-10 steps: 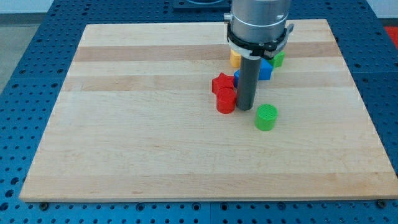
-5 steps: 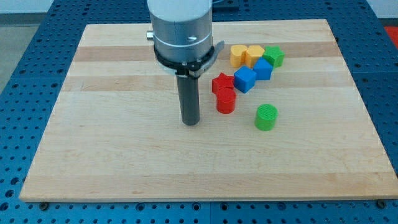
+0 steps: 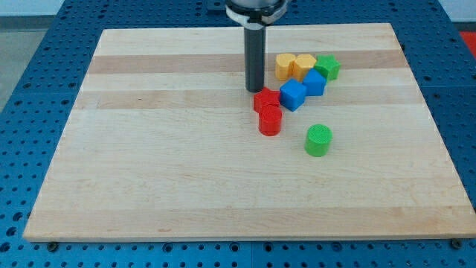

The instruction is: Nudge the yellow heart towards up

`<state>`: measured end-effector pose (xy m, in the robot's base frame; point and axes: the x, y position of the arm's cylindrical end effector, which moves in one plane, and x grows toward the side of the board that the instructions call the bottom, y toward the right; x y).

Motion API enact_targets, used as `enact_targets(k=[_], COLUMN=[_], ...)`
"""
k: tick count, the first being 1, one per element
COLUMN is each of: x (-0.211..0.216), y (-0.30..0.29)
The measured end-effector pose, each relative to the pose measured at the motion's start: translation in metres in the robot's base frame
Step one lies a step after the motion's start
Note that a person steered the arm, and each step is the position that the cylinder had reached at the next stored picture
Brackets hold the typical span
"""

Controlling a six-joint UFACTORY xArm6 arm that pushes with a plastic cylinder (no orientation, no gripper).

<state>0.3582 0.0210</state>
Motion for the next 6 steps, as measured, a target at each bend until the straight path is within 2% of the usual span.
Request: enact_targets(k=[3, 5, 6], x=[-0.041, -0.096, -0.108], y=[0.019, 0.024, 0.052])
